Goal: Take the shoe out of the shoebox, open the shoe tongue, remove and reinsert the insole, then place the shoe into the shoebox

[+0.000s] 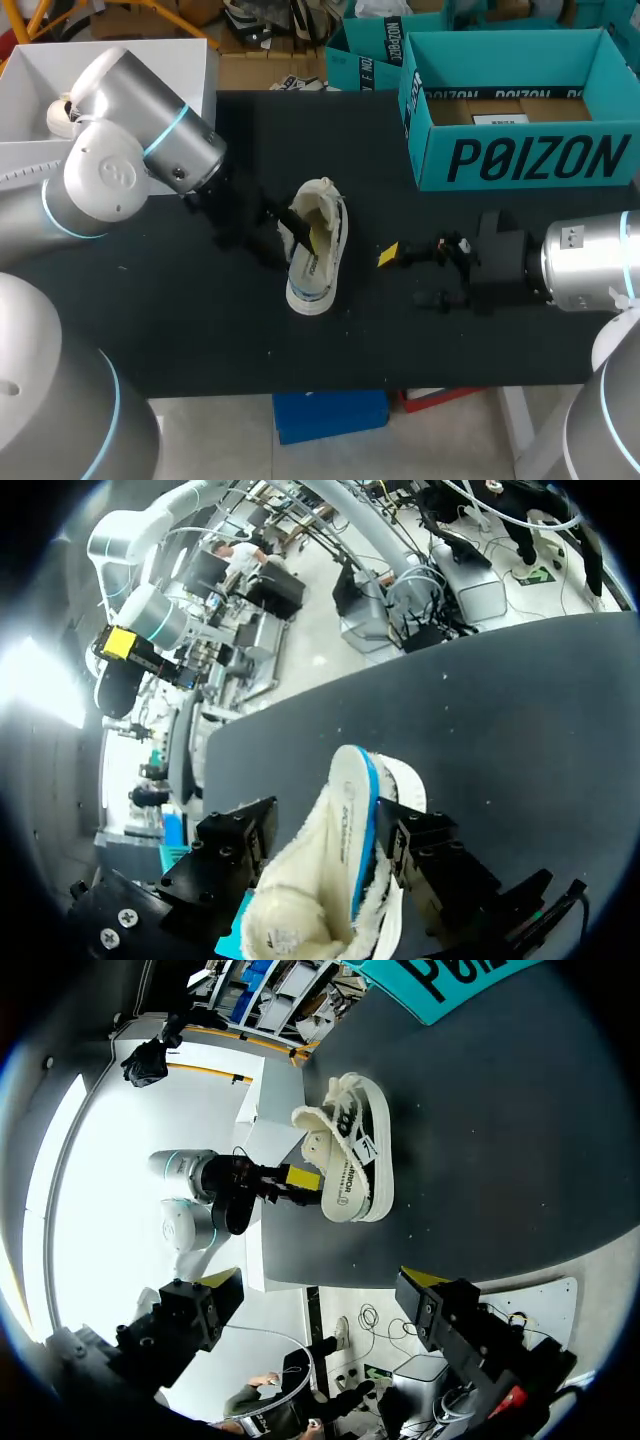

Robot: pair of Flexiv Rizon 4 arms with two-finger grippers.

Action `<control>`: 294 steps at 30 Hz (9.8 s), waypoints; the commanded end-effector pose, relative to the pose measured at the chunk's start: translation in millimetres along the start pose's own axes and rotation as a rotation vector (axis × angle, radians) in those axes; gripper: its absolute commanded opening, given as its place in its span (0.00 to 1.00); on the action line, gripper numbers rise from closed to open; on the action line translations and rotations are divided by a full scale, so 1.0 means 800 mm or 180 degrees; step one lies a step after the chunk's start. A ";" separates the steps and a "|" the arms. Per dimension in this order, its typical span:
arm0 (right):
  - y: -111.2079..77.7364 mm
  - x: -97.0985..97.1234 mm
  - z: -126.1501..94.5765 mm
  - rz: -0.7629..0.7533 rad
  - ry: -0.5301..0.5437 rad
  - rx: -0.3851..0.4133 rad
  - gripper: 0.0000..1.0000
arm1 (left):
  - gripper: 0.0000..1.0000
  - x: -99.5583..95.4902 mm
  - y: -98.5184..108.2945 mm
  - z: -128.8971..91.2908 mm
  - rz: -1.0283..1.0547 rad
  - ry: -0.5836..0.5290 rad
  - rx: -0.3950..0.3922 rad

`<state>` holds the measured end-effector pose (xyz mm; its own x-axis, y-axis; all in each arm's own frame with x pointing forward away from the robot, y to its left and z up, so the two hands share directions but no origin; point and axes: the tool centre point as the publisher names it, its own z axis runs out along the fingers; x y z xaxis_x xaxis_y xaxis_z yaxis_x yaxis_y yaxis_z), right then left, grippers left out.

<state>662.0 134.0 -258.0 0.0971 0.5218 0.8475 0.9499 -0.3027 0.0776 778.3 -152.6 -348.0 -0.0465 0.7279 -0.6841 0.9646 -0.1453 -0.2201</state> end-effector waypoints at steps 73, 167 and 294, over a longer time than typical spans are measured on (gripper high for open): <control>0.000 0.000 0.000 0.0000 0.0003 0.0001 1.00 | 0.00 0.010 0.006 -0.030 0.0098 0.0491 -0.0299; 0.000 0.000 0.000 0.0000 0.0003 0.0001 1.00 | 0.00 -0.011 0.026 -0.002 0.0395 0.1447 -0.0393; 0.000 0.000 0.000 0.0000 0.0003 0.0001 1.00 | 0.00 -0.010 0.097 -0.040 -0.0675 0.0865 -0.0410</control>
<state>662.0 134.0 -258.0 0.0971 0.5218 0.8475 0.9499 -0.3027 0.0775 863.1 -160.3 -355.4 -0.1993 0.8860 -0.4187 0.9646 0.1020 -0.2433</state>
